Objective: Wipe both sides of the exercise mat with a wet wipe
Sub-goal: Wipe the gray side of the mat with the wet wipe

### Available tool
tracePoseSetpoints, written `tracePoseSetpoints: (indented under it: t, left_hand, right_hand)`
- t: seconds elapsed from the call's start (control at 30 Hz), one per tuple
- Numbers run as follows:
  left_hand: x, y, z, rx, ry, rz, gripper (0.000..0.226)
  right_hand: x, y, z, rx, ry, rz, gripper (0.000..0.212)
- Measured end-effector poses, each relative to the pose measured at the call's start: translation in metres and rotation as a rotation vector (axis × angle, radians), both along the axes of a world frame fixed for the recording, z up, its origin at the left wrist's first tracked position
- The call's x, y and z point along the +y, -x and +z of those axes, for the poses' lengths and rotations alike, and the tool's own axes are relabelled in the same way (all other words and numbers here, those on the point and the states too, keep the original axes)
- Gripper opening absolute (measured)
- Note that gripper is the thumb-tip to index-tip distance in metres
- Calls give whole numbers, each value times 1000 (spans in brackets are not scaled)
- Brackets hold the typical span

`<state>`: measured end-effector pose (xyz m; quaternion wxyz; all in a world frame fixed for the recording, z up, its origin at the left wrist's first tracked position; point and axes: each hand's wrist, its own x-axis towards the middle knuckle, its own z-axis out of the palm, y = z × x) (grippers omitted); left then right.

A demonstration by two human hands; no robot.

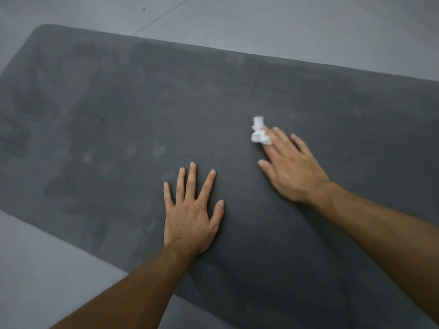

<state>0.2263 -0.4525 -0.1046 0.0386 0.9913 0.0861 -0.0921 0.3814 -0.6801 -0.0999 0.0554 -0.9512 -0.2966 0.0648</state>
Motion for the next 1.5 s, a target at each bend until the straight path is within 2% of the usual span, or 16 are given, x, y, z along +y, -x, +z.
tracePoseSetpoints:
  t: [0.2,0.33,0.4,0.5,0.63,0.8,0.9,1.1,1.3,1.4,1.5]
  left_hand:
    - [0,1,0,10,-5,-7,72]
    - [0,0,1,26,-8,-11,72]
    - [0,0,2,31,-9,-13,72]
    - [-1,0,3,30,-11,-13,72]
    - [-2,-2,2,36,-23,-7,72]
    - [-1,-1,3,43,-15,-6,72]
    - [-1,-1,5,38,-5,-5,72]
    - [0,-1,5,51,2,-9,72]
    - [-1,0,5,50,1,-11,73]
    - [0,0,5,51,-1,-13,73]
    - [0,0,5,48,-2,-13,73]
  right_hand:
    - [-51,-67,8,32,-23,-326,77]
    - [-40,-88,8,112,-94,-472,79]
    - [-18,-87,7,110,-157,-430,76]
    - [31,-70,4,68,-205,-171,79]
    - [93,-27,2,111,-169,93,82]
    - [89,-29,-3,8,-89,185,73]
    - [71,-53,-4,-16,-61,126,72]
    - [13,-104,-4,-43,-103,-220,72]
    - [-12,-124,-7,-39,-144,-410,74]
    - [3,-121,-5,18,-170,-399,79]
    - [33,-99,-3,52,-167,-222,79]
